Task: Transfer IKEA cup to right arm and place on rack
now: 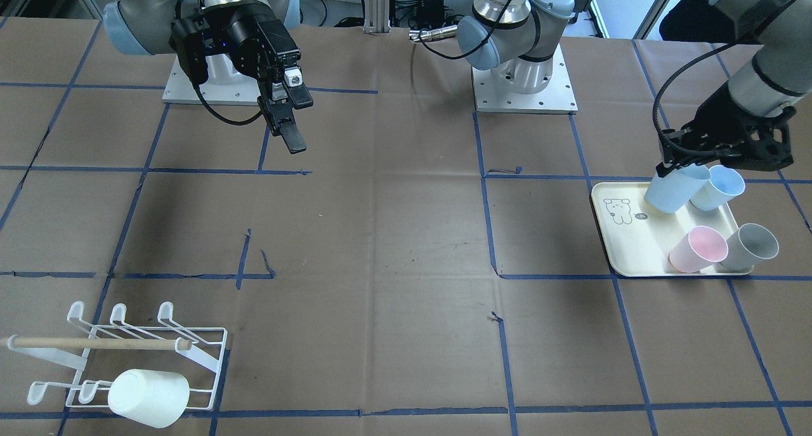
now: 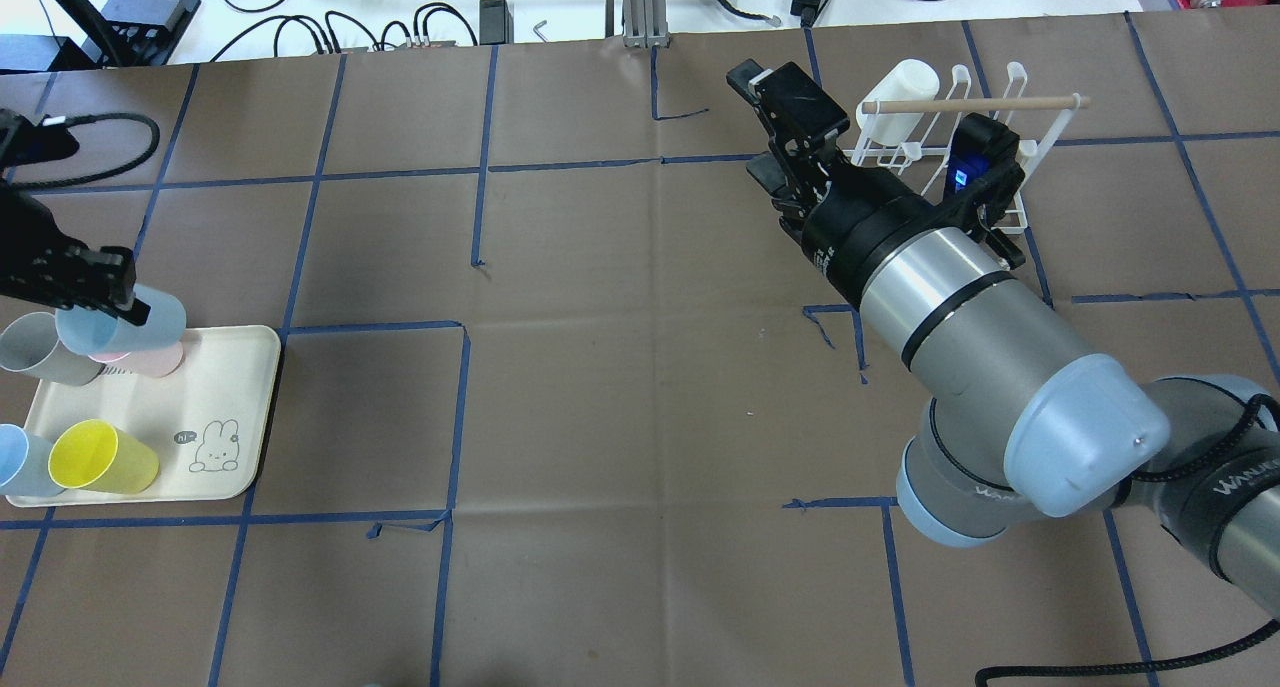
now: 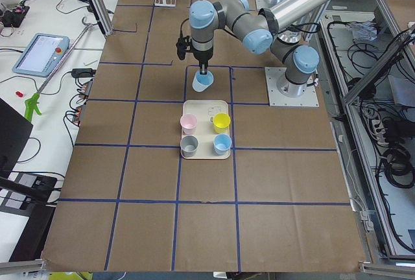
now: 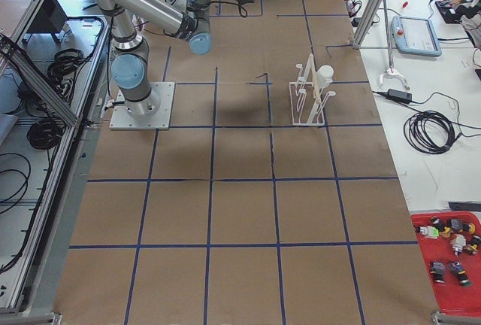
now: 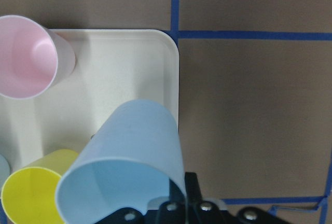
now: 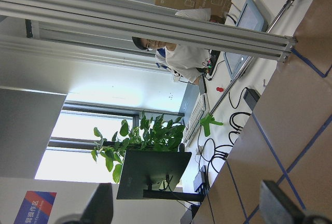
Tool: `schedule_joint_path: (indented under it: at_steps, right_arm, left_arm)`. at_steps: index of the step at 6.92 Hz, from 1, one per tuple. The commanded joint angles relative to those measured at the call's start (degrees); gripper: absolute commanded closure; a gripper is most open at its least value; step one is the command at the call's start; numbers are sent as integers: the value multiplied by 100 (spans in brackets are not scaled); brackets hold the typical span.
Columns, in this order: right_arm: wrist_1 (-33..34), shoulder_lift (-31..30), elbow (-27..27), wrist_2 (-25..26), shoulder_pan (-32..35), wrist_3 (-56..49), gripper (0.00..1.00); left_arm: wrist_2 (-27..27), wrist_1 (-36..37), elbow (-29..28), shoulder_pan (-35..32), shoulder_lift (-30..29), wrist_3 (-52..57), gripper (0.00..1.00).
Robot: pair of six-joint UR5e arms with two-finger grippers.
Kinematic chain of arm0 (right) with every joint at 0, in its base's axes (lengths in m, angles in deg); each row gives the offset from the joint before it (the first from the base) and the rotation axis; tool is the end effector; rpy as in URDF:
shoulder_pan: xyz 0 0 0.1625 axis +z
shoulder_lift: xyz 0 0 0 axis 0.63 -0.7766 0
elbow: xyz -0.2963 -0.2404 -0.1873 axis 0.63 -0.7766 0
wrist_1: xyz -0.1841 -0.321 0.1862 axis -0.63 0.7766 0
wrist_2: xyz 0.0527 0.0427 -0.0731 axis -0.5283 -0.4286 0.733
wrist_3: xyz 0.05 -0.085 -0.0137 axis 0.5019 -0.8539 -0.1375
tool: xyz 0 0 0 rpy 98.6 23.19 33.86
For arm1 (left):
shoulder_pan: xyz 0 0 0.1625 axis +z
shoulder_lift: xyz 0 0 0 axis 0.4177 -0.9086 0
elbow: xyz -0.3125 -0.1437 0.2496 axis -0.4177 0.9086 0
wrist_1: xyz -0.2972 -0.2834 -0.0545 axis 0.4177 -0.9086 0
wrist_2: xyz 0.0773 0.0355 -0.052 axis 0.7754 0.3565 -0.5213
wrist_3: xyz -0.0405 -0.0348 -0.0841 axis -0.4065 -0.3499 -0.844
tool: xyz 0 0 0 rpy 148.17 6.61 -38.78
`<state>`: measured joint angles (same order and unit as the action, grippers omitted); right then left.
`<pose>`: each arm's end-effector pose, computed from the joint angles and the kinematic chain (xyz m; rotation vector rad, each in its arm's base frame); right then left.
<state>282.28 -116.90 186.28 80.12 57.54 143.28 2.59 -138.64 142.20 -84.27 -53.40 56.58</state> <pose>0.2145 -0.3766 0.4122 0.8095 1.6292 -0.8901 0.1159 -0.4811 0.4270 0.0039 -3.0021 -0.0490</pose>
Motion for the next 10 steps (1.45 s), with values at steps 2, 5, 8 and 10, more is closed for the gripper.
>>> schedule_joint_path:
  at_steps: [2,5,8,10]
  right_arm:
    - [-13,4,6,-33,0,-15,0]
    - [-5,-5,6,-16,9,72,0]
    - [-49,-5,14,-60,26,1357,0]
    - [-92,39,14,-51,123,1593,0]
  left_arm:
    - [-1257,-759,-1561,-772,-677,-751,100]
    - [-3365,318,-1379,-1282,-617,-797,100]
    - [-4220,3369,-171,-1986,-581,-832,100]
    - [-4522,5654,936,-2424,-573,-1409,100]
